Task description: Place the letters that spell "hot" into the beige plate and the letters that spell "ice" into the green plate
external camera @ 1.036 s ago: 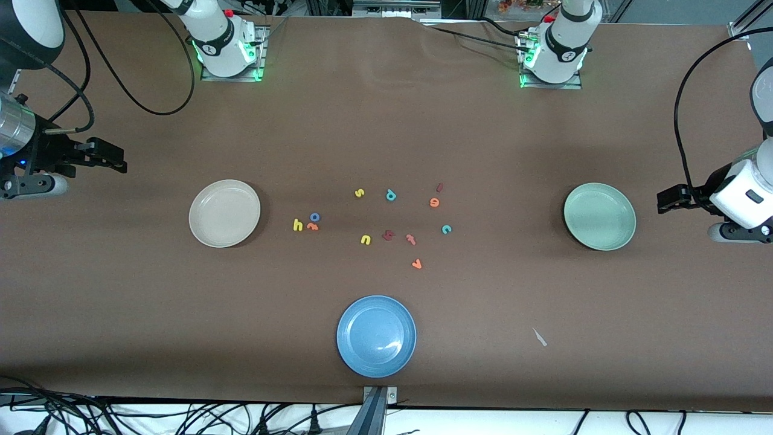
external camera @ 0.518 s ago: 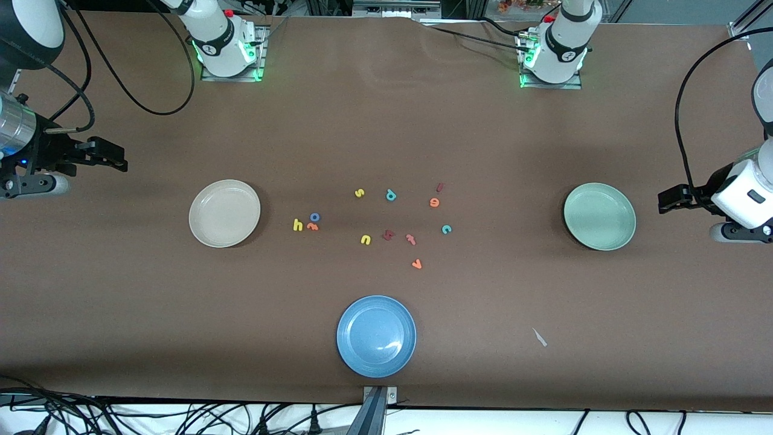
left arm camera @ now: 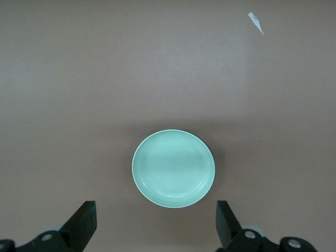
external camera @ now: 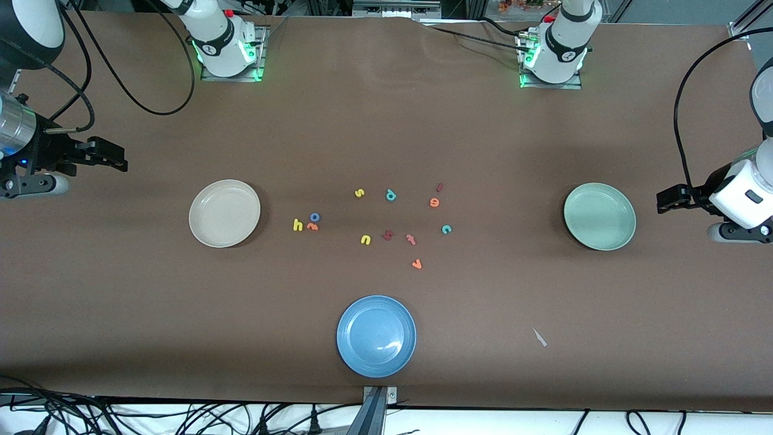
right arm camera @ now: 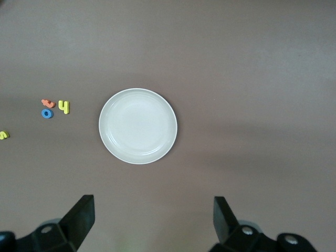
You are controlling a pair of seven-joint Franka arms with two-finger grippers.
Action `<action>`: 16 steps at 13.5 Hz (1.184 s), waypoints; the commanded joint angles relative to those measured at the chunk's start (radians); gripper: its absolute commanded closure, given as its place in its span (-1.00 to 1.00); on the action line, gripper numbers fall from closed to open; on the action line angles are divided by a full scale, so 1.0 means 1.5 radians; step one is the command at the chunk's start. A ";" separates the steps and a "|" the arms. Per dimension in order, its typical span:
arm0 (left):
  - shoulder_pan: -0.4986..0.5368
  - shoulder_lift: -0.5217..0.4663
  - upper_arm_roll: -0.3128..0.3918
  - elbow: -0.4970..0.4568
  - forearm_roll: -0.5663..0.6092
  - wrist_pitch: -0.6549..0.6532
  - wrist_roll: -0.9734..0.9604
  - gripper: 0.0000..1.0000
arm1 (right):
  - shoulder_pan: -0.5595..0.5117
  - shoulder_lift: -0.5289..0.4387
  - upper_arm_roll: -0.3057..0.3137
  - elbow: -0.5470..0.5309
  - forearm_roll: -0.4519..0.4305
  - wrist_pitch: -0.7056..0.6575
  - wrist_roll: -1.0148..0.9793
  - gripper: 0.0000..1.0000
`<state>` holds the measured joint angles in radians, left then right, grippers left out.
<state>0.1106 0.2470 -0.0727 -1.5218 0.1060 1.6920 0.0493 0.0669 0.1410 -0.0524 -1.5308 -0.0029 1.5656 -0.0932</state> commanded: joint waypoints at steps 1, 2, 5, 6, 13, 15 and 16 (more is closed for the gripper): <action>0.001 -0.008 0.002 -0.008 -0.022 0.000 0.019 -1.00 | -0.003 0.000 0.003 0.005 -0.004 -0.009 0.007 -1.00; 0.000 -0.008 0.002 -0.008 -0.022 0.000 0.019 -1.00 | -0.003 0.000 0.003 0.005 -0.004 -0.009 0.007 -1.00; 0.001 -0.008 0.002 -0.008 -0.022 0.001 0.019 -1.00 | -0.003 0.000 0.003 0.005 -0.004 -0.009 0.007 -1.00; 0.001 -0.008 0.002 -0.008 -0.022 0.001 0.019 -1.00 | -0.003 0.000 0.003 0.005 -0.004 -0.009 0.007 -1.00; 0.002 -0.008 0.002 -0.006 -0.022 0.000 0.033 -1.00 | -0.003 0.000 0.003 0.005 -0.004 -0.009 0.007 -1.00; 0.004 -0.007 0.002 -0.006 -0.022 0.001 0.033 -1.00 | -0.003 0.000 0.003 0.005 -0.004 -0.009 0.007 -1.00; 0.004 -0.007 0.002 -0.007 -0.022 0.001 0.033 -1.00 | -0.003 0.000 0.003 0.005 -0.004 -0.009 0.007 -1.00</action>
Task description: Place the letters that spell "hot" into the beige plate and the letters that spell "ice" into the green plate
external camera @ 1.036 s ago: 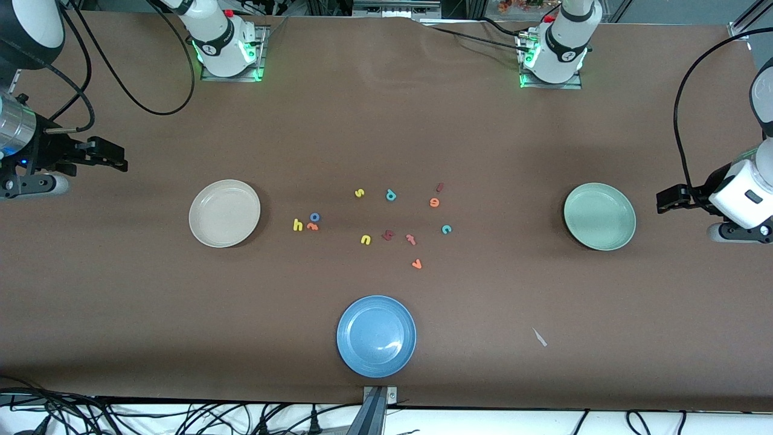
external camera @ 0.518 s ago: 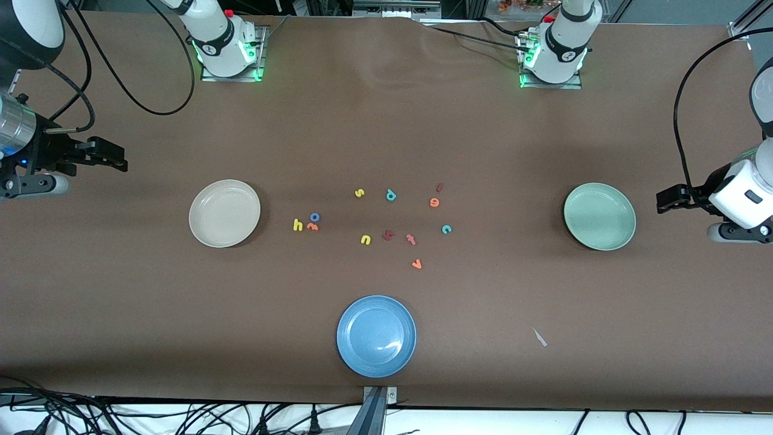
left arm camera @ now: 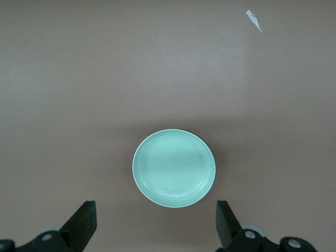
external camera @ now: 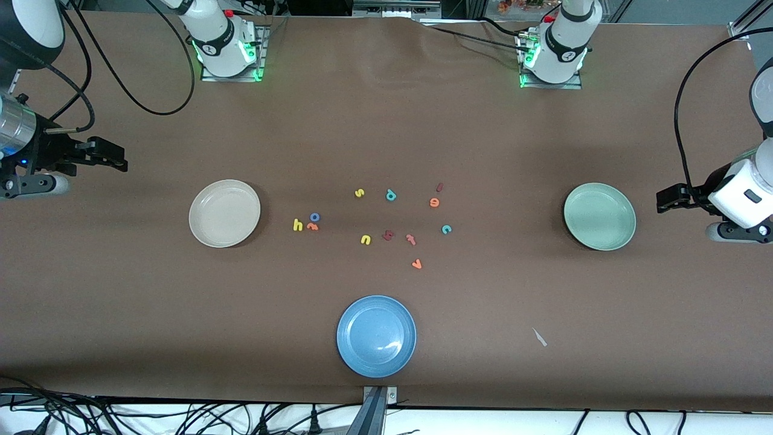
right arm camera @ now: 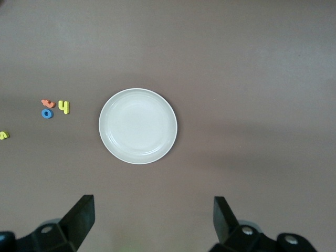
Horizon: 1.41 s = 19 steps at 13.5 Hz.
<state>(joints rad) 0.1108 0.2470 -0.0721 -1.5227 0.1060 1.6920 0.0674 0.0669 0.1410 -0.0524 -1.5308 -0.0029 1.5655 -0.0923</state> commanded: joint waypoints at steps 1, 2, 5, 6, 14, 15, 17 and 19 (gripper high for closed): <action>0.004 -0.007 0.002 -0.006 -0.022 0.001 0.021 -1.00 | -0.003 0.000 0.003 0.005 -0.004 -0.009 0.006 -1.00; 0.005 -0.007 0.002 -0.005 -0.022 0.001 0.021 -1.00 | -0.003 0.000 0.002 0.005 -0.004 -0.009 0.006 -1.00; 0.006 -0.007 0.003 -0.007 -0.022 0.001 0.022 -1.00 | -0.003 0.000 0.002 0.004 -0.004 -0.009 0.006 -1.00; 0.006 -0.008 0.003 -0.007 -0.022 0.000 0.022 -1.00 | -0.003 0.000 0.002 0.004 -0.004 -0.009 0.006 -1.00; 0.010 -0.009 0.003 -0.008 -0.021 -0.007 0.040 -1.00 | -0.003 0.001 0.002 0.004 -0.003 -0.009 0.006 -1.00; 0.010 -0.009 0.003 -0.008 -0.022 -0.007 0.041 -1.00 | -0.003 0.001 0.002 0.004 -0.003 -0.009 0.006 -1.00; 0.022 -0.010 0.005 -0.004 -0.094 -0.007 0.059 -1.00 | -0.003 0.001 0.002 0.004 -0.003 -0.009 0.006 -1.00; 0.023 -0.010 0.007 -0.010 -0.107 -0.008 0.058 -1.00 | -0.003 0.001 0.002 0.004 -0.003 -0.009 0.006 -1.00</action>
<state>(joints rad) 0.1361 0.2469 -0.0660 -1.5227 -0.0147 1.6879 0.1215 0.0669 0.1429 -0.0526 -1.5308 -0.0029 1.5648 -0.0916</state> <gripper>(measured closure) 0.000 0.000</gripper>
